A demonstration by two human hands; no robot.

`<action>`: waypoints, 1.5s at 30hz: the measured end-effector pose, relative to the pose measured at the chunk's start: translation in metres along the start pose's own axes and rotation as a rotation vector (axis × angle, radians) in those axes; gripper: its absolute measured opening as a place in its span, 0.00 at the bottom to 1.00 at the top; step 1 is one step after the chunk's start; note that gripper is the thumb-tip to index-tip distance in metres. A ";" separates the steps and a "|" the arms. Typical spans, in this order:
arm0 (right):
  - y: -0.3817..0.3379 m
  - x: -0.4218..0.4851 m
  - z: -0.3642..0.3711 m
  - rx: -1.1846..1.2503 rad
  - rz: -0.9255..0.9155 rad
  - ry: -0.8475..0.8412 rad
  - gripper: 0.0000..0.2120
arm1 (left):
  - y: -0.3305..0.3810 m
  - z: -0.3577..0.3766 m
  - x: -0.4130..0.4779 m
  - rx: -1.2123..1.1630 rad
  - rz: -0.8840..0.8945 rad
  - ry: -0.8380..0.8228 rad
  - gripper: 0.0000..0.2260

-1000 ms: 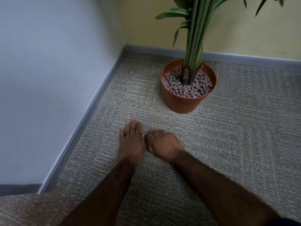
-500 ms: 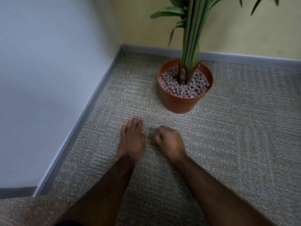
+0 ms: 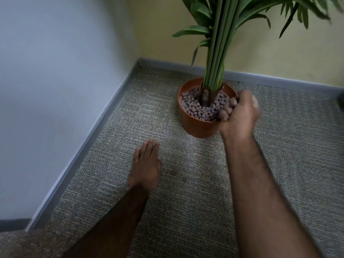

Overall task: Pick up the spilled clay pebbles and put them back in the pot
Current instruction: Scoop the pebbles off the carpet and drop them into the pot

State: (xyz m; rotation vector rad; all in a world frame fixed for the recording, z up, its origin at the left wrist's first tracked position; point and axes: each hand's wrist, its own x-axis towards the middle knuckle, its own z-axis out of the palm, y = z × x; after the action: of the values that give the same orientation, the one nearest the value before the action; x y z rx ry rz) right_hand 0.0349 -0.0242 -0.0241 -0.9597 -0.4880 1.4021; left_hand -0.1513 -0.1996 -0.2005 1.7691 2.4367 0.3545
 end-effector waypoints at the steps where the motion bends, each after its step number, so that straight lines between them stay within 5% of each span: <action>1: -0.001 0.007 0.008 -0.098 -0.080 0.079 0.13 | 0.000 0.000 0.000 -0.003 -0.001 -0.001 0.24; 4: 0.005 0.022 0.026 -0.421 -0.249 0.227 0.18 | 0.001 -0.001 0.000 -0.005 -0.008 -0.012 0.24; 8: 0.021 0.028 0.028 -0.832 -0.305 0.186 0.16 | 0.001 -0.001 0.001 0.005 -0.003 -0.007 0.25; 17: -0.003 -0.024 -0.020 -0.865 -0.446 0.046 0.08 | -0.001 -0.007 -0.003 -0.126 0.028 0.003 0.22; 19: 0.016 -0.045 -0.043 -0.977 -0.321 -0.073 0.10 | -0.003 -0.011 -0.006 -0.201 0.070 0.023 0.19; 24: 0.079 -0.081 -0.088 -1.617 -0.110 -0.744 0.04 | 0.014 -0.012 -0.030 -0.303 0.138 -0.006 0.24; 27: 0.100 -0.090 -0.096 -1.750 -0.159 -0.838 0.02 | 0.025 -0.011 -0.035 -0.300 0.149 -0.039 0.19; 34: 0.108 -0.092 -0.090 -1.709 -0.161 -0.913 0.06 | 0.038 -0.021 -0.022 -0.337 0.158 -0.126 0.06; 40: 0.094 -0.082 -0.079 -0.713 0.543 -0.186 0.09 | 0.061 -0.041 -0.001 -0.834 -0.099 -0.065 0.05; 45: 0.057 -0.062 -0.050 -0.381 0.753 -0.072 0.18 | 0.091 -0.081 0.035 -0.723 0.125 -0.168 0.07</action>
State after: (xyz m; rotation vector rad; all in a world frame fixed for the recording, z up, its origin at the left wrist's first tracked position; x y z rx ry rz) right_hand 0.0303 -0.1032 -0.0823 -1.5005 -0.4756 2.0653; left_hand -0.0968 -0.1503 -0.0974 1.5308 1.7524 0.9156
